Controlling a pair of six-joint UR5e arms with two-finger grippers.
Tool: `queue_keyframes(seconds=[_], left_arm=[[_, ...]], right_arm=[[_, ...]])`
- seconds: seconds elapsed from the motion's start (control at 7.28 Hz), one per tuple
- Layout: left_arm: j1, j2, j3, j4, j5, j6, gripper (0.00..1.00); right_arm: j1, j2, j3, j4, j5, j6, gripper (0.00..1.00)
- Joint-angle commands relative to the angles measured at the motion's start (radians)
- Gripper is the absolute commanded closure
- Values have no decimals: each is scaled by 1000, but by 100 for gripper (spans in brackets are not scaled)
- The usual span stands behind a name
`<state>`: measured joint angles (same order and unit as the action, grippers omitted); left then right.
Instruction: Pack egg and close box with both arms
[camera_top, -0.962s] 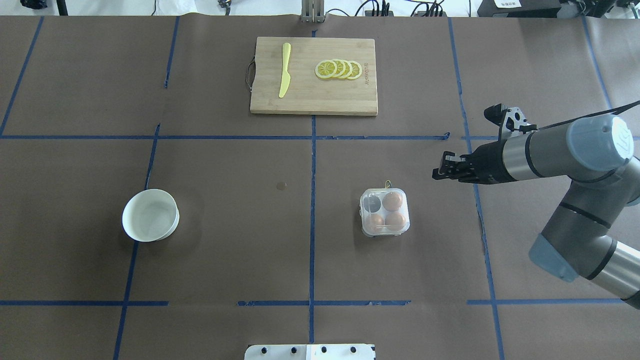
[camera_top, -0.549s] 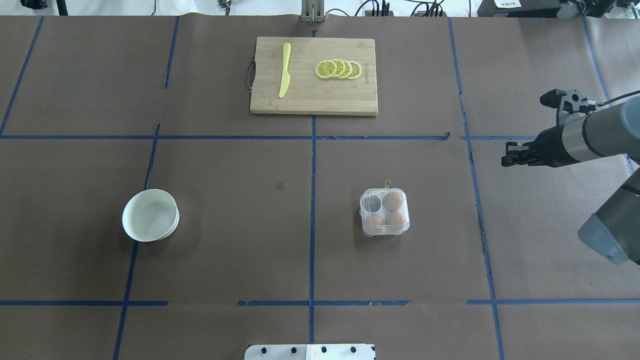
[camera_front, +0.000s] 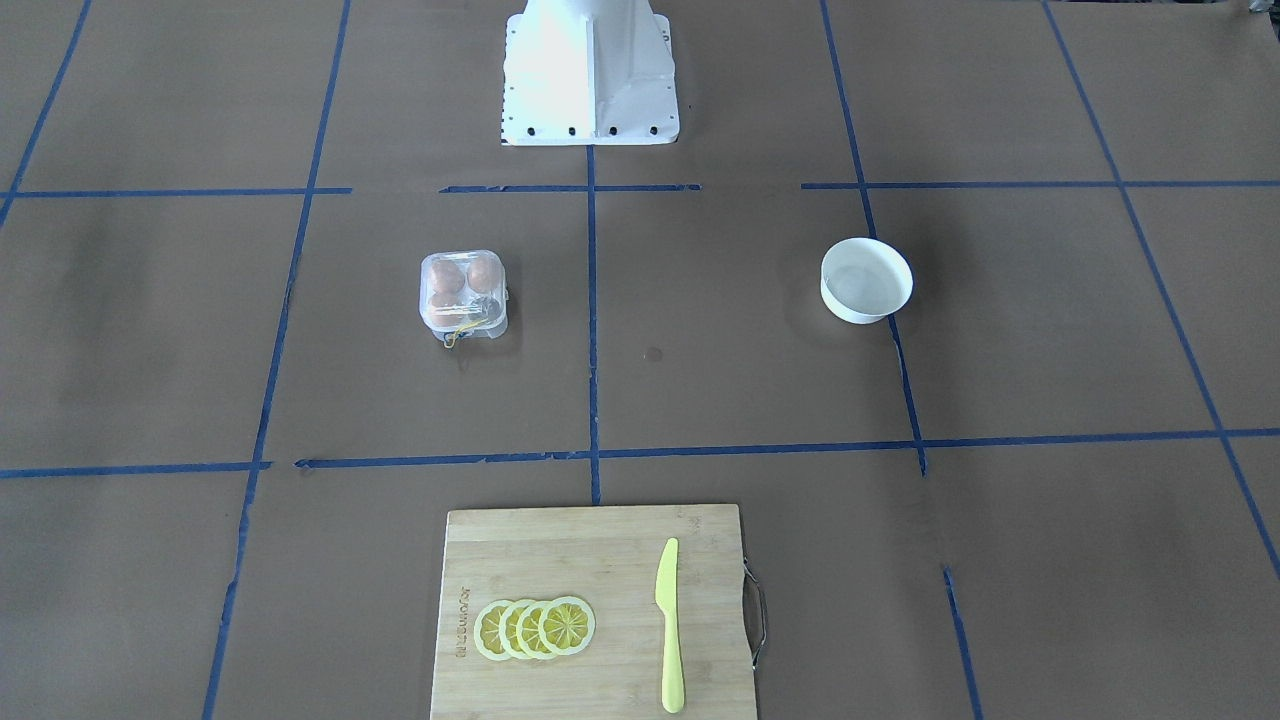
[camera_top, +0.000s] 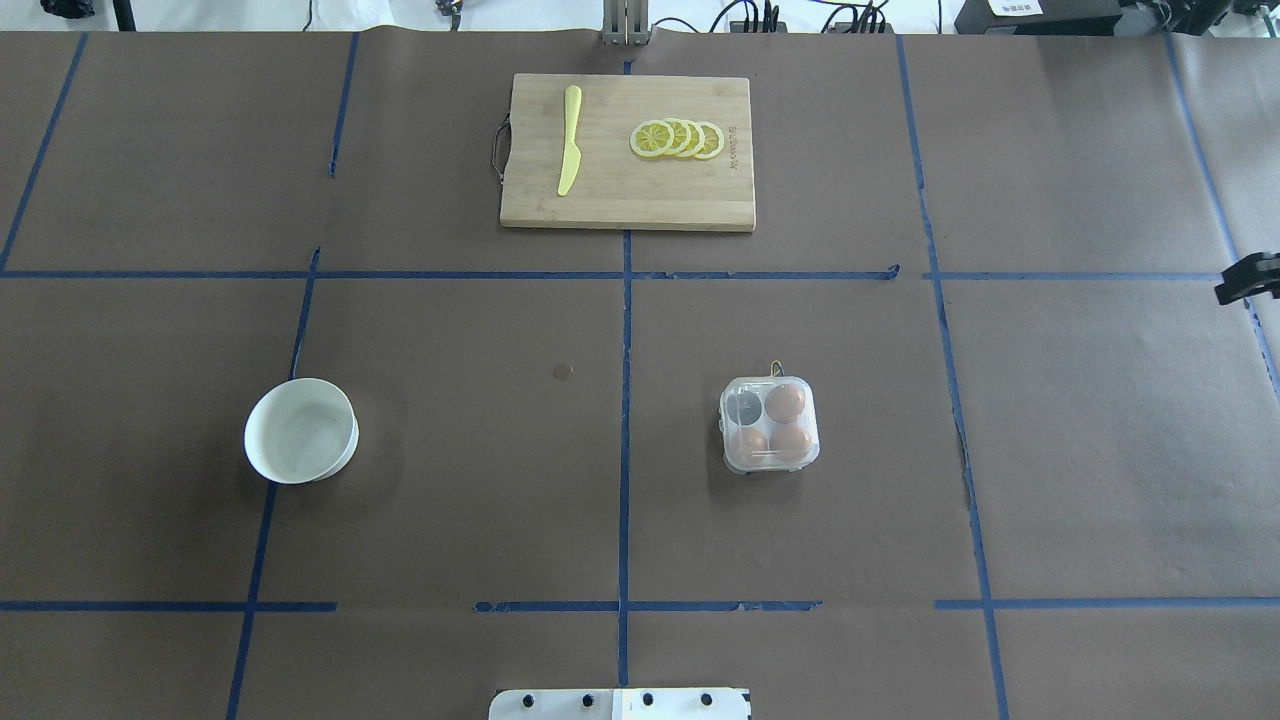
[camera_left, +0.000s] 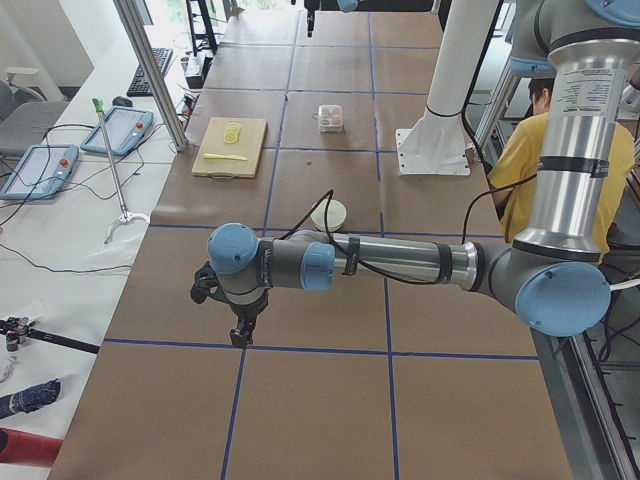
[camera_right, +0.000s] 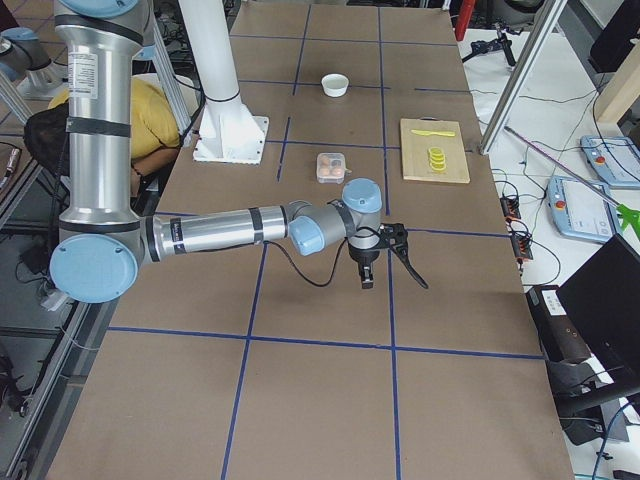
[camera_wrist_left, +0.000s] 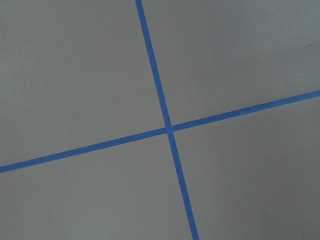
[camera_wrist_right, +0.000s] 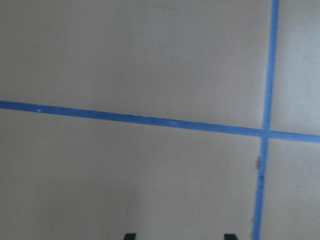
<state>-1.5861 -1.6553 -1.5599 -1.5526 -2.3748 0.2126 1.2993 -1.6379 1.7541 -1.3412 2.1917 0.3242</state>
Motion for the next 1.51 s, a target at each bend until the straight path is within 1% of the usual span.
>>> queue_keyframes(seconds=[0.0,0.14,0.27,0.41,0.55,0.69,0.96,1.1,1.24,1.37], left_arm=[[0,2,0,0,0,2,0],[0,3,-3,0,0,4,0],[0,2,-5,0,3,5,0],[2,-3,-3,2,9,2,0],[2,-6,-5,2,9,2,0],[2,-6,1,2,9,1,0],[0,6,-5,-1,3,5,0],[0,6,0,-1,3,5,0],[2,6,1,-1,6,5,0],[2,6,-2,-1,5,5,0]], right_arm=[[205,-17,1,-227,31,-254,0],[230,-58,10,-242,42,-266,0],[232,-94,11,-237,40,-264,0],[232,-108,4,-237,42,-255,0],[232,-111,1,-237,40,-254,0],[232,-121,-27,-233,42,-252,0],[232,-123,-33,-231,86,-254,0],[232,-126,-41,-231,124,-254,0],[232,-125,-41,-231,143,-255,0],[232,-122,-41,-231,137,-255,0]])
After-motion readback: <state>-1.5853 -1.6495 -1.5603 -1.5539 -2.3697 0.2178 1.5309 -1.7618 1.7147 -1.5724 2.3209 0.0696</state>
